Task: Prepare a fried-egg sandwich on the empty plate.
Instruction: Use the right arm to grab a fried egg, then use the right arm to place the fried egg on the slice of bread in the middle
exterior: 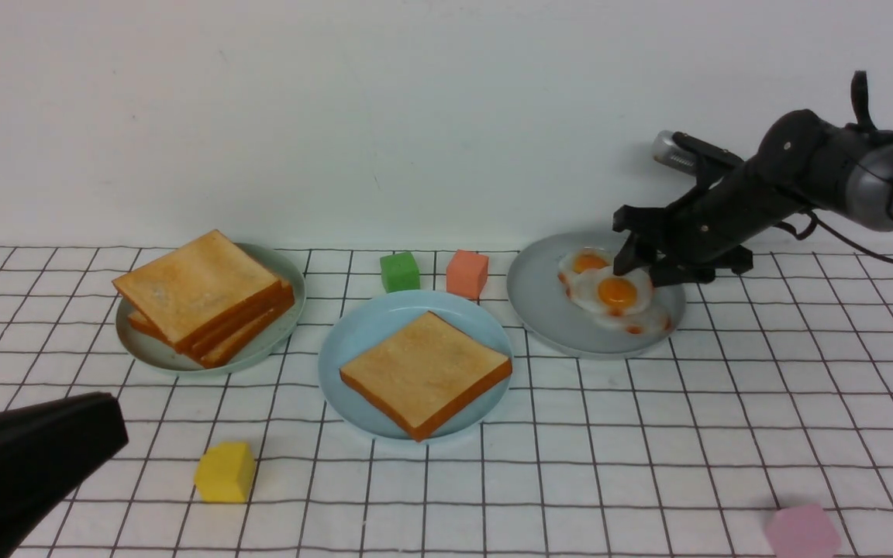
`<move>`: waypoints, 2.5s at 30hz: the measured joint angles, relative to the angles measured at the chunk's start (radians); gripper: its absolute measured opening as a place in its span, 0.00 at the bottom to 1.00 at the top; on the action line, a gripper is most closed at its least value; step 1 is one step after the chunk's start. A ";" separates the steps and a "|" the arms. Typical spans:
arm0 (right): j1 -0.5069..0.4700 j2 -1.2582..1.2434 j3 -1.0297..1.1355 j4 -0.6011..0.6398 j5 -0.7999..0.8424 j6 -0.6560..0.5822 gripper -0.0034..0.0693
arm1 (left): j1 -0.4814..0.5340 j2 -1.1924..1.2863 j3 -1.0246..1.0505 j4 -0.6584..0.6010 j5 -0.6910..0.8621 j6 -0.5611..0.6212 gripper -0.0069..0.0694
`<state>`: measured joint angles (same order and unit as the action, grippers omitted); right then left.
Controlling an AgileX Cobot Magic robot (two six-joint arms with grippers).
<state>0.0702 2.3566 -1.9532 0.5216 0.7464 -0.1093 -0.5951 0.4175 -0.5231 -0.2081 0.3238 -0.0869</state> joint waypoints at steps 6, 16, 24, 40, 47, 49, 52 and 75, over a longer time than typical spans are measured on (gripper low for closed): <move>0.000 0.013 -0.003 0.015 -0.013 0.000 0.58 | 0.000 0.000 0.000 -0.004 0.000 -0.002 0.07; 0.000 0.016 -0.004 0.016 -0.013 0.000 0.50 | 0.000 0.000 0.000 -0.020 0.001 -0.002 0.07; -0.002 0.012 -0.010 0.034 0.006 0.000 0.25 | 0.000 0.000 0.000 -0.020 0.001 -0.002 0.07; -0.010 -0.147 -0.014 0.062 0.188 -0.059 0.15 | 0.000 0.000 0.000 0.004 0.017 -0.002 0.08; 0.041 -0.252 -0.011 0.359 0.416 -0.247 0.15 | 0.000 0.000 0.000 0.012 0.023 -0.002 0.08; 0.067 -0.258 -0.004 0.399 0.437 -0.269 0.15 | 0.000 0.000 0.000 0.013 0.023 -0.002 0.08; 0.153 -0.261 0.066 0.433 0.421 -0.301 0.15 | 0.000 0.000 0.000 0.014 0.023 -0.002 0.08; 0.256 -0.058 0.178 0.547 0.077 -0.311 0.18 | 0.000 0.000 0.000 0.015 0.032 -0.002 0.09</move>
<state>0.3259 2.2984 -1.7752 1.0683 0.8230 -0.4204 -0.5951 0.4175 -0.5231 -0.1927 0.3553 -0.0891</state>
